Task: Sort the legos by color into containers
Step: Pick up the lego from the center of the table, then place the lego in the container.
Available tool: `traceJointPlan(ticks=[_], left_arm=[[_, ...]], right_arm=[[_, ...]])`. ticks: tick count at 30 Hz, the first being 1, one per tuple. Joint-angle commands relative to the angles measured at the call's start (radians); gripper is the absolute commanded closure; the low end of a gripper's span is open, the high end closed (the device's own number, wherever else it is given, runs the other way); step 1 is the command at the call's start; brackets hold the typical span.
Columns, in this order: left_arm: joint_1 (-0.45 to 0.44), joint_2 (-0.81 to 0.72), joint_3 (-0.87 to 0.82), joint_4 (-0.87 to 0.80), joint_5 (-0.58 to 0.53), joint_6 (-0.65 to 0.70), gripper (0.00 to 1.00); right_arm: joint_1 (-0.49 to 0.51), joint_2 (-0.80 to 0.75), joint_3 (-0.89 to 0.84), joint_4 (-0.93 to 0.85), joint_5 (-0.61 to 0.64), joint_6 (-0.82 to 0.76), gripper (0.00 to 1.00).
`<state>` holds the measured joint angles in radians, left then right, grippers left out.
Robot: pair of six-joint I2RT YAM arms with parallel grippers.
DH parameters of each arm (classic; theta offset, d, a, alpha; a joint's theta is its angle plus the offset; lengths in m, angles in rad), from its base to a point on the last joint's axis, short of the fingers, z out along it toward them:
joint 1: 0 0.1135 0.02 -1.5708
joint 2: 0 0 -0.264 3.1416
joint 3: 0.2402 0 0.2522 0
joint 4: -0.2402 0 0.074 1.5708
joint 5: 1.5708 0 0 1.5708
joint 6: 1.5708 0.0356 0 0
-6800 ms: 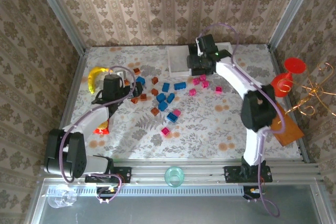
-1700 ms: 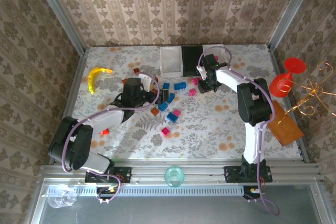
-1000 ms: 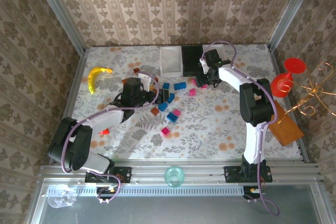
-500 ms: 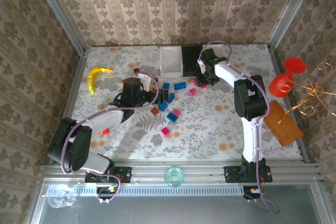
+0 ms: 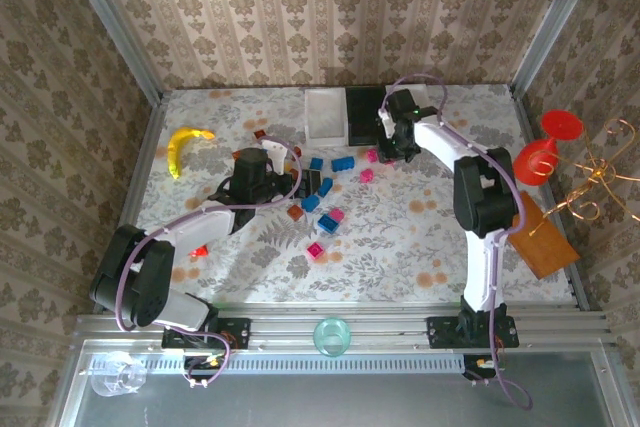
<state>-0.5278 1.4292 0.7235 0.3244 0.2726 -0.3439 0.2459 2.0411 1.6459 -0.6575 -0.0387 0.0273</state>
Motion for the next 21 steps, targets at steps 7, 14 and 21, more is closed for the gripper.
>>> traceJointPlan(ticks=[7, 14, 21], left_arm=[[0.007, -0.031, 0.040, -0.008, 0.023, -0.027, 0.00], [-0.001, -0.019, 0.063, -0.039, 0.059, -0.012, 0.00], [-0.008, -0.027, 0.072, -0.084, 0.048, 0.002, 0.00]], right_arm=[[-0.031, -0.003, 0.214, 0.079, 0.252, 0.054, 0.65], [-0.091, 0.240, 0.506, 0.047, 0.323, 0.131, 0.65], [-0.129, 0.524, 0.908, -0.070, 0.194, 0.171, 0.58]])
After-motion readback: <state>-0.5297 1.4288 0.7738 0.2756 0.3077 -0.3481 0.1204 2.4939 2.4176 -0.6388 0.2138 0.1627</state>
